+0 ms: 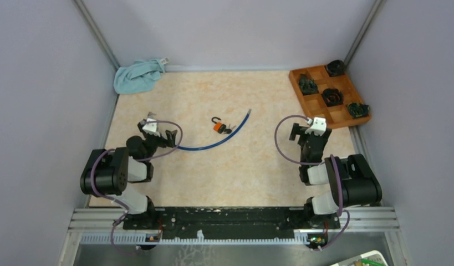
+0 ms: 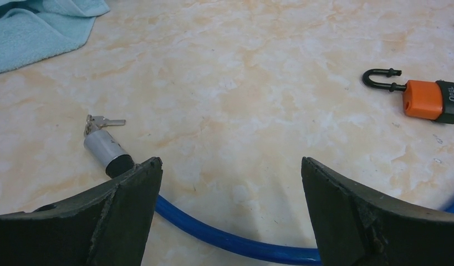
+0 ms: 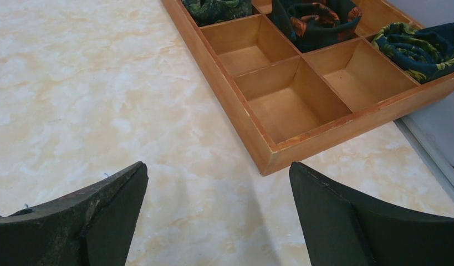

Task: Unlock with the key

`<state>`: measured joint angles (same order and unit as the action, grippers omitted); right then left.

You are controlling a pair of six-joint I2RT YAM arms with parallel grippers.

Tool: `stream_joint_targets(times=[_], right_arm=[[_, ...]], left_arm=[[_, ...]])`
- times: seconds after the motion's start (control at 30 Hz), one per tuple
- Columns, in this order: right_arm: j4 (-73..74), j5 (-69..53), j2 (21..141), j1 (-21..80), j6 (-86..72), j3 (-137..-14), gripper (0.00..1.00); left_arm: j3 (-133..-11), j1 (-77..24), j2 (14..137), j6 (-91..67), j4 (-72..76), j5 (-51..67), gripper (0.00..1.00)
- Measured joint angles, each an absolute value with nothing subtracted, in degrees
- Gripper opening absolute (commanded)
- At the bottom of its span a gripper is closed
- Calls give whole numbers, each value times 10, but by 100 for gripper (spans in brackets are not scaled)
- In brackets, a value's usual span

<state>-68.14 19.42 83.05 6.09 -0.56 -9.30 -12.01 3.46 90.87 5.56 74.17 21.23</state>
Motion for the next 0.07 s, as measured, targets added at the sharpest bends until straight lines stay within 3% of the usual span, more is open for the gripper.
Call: stream_joint_targets(times=[0.07], right_arm=[[-681,194,830,61,-6,-93,99]], left_arm=[[-122,31,909,56,740,208,99]])
